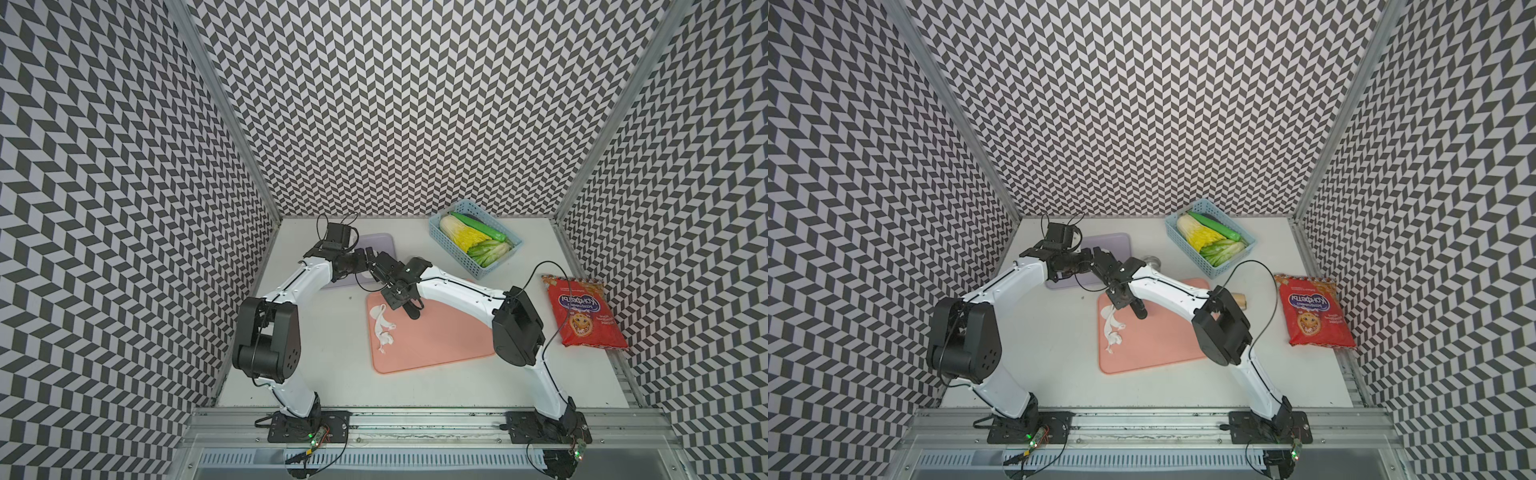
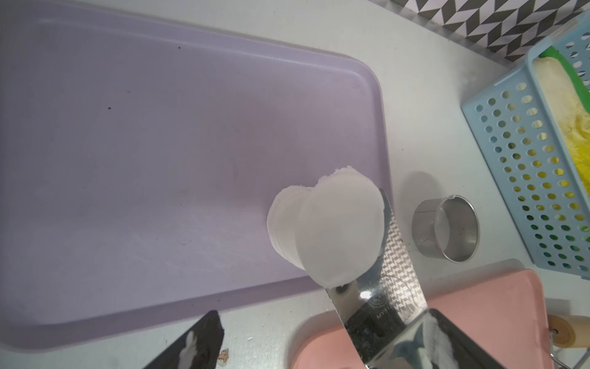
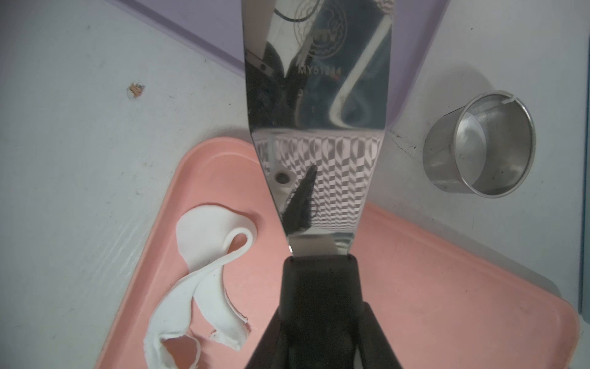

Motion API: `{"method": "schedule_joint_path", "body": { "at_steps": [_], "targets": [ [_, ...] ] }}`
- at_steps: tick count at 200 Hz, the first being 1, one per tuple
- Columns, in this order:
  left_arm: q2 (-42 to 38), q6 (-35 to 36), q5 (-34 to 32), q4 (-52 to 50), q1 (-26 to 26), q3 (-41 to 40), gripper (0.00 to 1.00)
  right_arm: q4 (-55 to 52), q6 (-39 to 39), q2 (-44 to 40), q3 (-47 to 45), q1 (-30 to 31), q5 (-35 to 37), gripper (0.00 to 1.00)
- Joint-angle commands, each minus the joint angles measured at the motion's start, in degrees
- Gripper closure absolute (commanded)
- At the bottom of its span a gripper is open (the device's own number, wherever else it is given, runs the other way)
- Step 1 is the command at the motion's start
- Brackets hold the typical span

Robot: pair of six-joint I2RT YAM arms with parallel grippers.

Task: Roll out the dumpling wrappers from the dough
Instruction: Place the dumpling wrapper on the plate.

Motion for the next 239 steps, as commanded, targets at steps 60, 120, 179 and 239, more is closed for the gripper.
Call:
{"method": "schedule_joint_path", "body": {
  "at_steps": [60, 120, 179, 239],
  "targets": [
    [5.77, 0.90, -6.89, -0.26, -4.44, 6.62, 0.00, 2.67, 0.67, -0.58, 1.43, 0.15, 0.03, 1.00],
    [8.56, 1.13, -7.36, -0.08, -6.40, 8.80, 0.00, 3.72, 0.13, -1.17, 0.74, 0.18, -0.78, 1.00],
    [8.89, 1.32, -7.55, 0.80, -7.53, 8.72, 0.00, 4.47, -0.20, -1.02, 0.88, 1.12, -1.23, 1.00],
    [9.40, 0.91, -13.62, -1.22, -7.54, 8.46, 0.02, 4.49, 0.92, -1.60, 1.61, 1.11, -0.08, 1.00]
  ]
}}
